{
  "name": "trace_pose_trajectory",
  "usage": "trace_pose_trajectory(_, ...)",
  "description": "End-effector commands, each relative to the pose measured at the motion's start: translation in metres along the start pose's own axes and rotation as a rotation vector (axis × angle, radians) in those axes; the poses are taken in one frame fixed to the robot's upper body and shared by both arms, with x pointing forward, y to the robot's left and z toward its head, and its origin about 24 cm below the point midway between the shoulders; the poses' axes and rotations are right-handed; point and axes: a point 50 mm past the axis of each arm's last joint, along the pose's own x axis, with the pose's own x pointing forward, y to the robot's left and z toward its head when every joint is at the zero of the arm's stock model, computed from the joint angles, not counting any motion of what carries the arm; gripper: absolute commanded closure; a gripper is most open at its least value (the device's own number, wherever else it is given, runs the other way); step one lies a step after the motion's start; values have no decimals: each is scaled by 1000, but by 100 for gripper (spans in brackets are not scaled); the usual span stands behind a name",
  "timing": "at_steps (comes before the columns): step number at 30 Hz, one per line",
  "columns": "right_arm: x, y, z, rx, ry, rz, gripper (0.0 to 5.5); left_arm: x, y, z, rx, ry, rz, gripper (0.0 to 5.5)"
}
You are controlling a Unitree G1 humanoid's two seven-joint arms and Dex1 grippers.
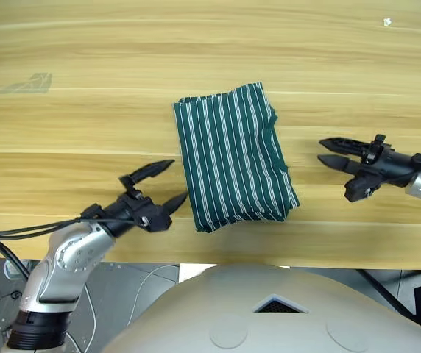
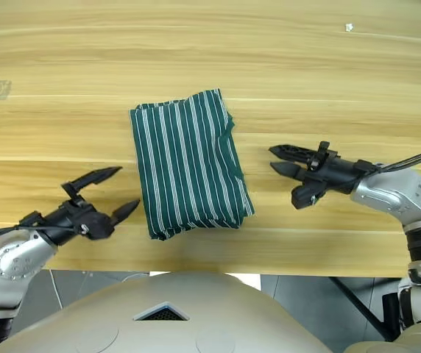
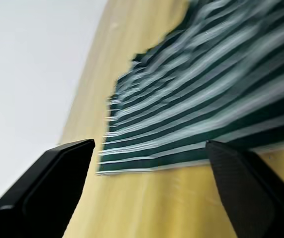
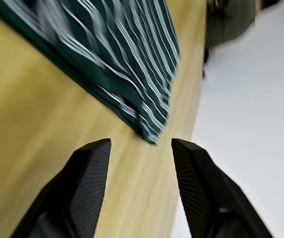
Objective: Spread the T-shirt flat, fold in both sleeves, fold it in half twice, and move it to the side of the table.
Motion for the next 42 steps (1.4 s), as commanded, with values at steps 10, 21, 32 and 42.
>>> trace_pose_trajectory(10,18,33,30,120,-182,143,324,1,-42,-4,81,10,-329,134)
trace_pose_trajectory(21,32,34,45,211,-243,143,324,6,-49,-2,125,-6,-423,134)
trace_pose_trajectory(32,48,27,38,185,-232,123,324,9,-47,-11,189,17,-463,134)
trace_pose_trajectory(42,48,30,38,212,-233,148,486,11,-52,-8,168,-25,-517,308)
